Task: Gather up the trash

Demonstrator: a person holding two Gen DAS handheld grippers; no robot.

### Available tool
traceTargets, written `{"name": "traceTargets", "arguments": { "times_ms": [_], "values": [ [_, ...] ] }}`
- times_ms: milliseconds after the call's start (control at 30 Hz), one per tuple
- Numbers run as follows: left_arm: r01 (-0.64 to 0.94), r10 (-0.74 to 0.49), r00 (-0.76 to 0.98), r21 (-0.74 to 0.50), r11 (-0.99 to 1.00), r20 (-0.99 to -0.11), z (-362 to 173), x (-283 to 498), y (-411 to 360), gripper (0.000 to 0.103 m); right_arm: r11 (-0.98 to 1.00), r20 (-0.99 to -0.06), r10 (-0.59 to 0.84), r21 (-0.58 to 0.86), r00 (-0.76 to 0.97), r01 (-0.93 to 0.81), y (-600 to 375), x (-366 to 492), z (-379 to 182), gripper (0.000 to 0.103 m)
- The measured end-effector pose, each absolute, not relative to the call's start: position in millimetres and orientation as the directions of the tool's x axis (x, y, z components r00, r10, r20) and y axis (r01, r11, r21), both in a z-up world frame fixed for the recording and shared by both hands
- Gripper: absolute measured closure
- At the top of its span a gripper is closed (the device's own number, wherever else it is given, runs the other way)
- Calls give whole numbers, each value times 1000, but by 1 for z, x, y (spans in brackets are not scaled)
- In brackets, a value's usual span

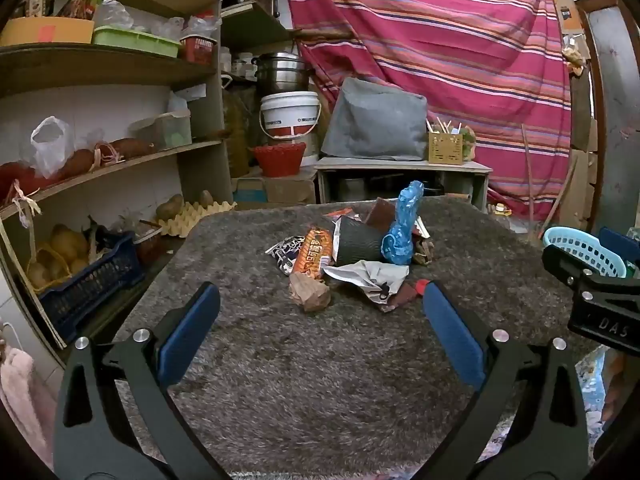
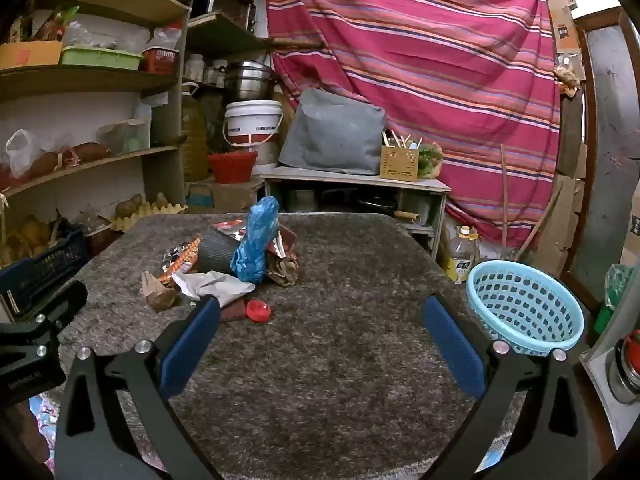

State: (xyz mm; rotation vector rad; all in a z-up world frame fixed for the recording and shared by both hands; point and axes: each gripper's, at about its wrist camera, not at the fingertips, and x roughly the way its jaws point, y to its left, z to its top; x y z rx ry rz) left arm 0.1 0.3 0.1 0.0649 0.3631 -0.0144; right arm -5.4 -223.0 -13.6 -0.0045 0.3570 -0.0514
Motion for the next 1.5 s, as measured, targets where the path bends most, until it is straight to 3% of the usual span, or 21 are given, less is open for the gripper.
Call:
{"name": "traceTargets", "arguments": {
  "times_ms": [1500],
  "values": [
    [11, 8, 936, 52, 999, -351, -4, 0, 10, 5, 998, -349, -62, -7, 935, 64, -226, -2, -18, 4]
  ]
}}
